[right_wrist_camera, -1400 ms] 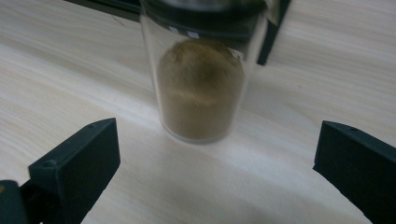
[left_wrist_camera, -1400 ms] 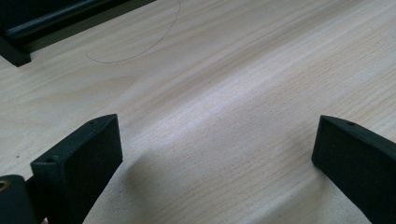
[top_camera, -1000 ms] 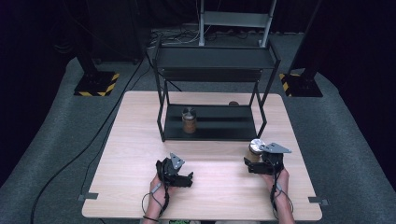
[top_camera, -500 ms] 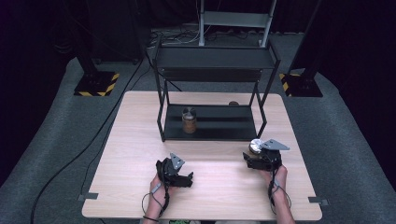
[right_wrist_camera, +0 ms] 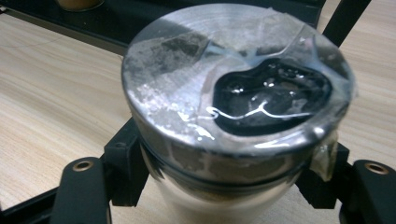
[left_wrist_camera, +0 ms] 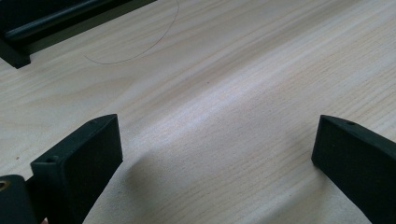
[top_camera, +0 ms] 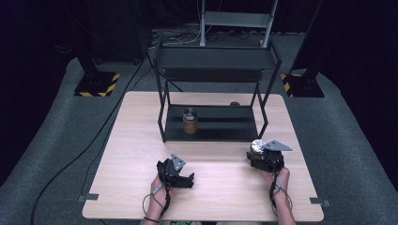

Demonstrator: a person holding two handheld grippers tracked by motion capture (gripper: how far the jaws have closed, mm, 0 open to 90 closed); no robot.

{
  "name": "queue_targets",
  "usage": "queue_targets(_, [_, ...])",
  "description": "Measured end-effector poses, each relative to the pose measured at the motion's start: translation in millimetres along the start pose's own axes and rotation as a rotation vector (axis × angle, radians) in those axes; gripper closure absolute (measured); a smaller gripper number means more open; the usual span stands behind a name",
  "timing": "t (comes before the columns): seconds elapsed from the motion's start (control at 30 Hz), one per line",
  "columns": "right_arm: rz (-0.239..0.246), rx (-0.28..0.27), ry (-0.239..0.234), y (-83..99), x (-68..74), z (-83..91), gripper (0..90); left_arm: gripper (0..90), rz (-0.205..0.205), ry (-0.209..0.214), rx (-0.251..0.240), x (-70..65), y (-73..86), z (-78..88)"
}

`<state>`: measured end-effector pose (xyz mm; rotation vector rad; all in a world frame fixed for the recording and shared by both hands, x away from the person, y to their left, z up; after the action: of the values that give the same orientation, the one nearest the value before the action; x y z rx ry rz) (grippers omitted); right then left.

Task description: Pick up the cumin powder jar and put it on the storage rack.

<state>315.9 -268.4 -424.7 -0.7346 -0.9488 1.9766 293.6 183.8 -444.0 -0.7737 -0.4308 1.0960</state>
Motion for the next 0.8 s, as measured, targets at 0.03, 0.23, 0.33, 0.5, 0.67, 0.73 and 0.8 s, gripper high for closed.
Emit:
queue_targets(0.03, [0.000, 0.000, 0.003, 0.0, 0.7, 0.0, 29.9, 1.4, 0.000, 0.000, 0.000, 0.0, 0.0, 0.0])
queue_targets(0.23, [0.002, 0.001, 0.004, -0.3, 0.9, 0.1, 30.1, 1.4, 0.000, 0.000, 0.000, 0.0, 0.0, 0.0])
queue_targets(0.33, [0.003, -0.001, 0.005, 0.0, 1.2, 0.1, 30.1, 1.4, 0.001, 0.001, 0.000, 0.1, 0.0, -0.1])
queue_targets(0.5, [0.002, -0.001, 0.008, -0.1, 2.1, 0.1, 30.1, 1.5, 0.000, 0.000, 0.000, 0.0, 0.0, 0.0])
queue_targets(0.67, [0.002, -0.012, 0.004, -2.0, 2.5, 1.7, 30.1, 1.4, -0.001, 0.000, 0.000, -0.1, 0.0, 0.0])
queue_targets(0.73, [0.007, -0.017, 0.004, -4.0, 2.8, 2.9, 30.1, 1.5, -0.002, 0.000, 0.000, -0.1, 0.0, 0.1])
queue_targets(0.8, [0.013, -0.022, 0.005, -6.0, 3.1, 4.2, 30.1, 1.5, -0.002, 0.000, 0.000, -0.1, 0.0, 0.0])
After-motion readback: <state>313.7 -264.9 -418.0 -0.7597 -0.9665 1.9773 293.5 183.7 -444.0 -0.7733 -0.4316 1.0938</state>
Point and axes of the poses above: each handheld gripper's, and its own axes: z roughly backward along the jaws, y roughly out of its underside, x roughly to its left, the point moved 1 cm from there along -z, roughly forward along the jaws, and after that the axes turned 10 degrees about z, right-handed, at the moved point
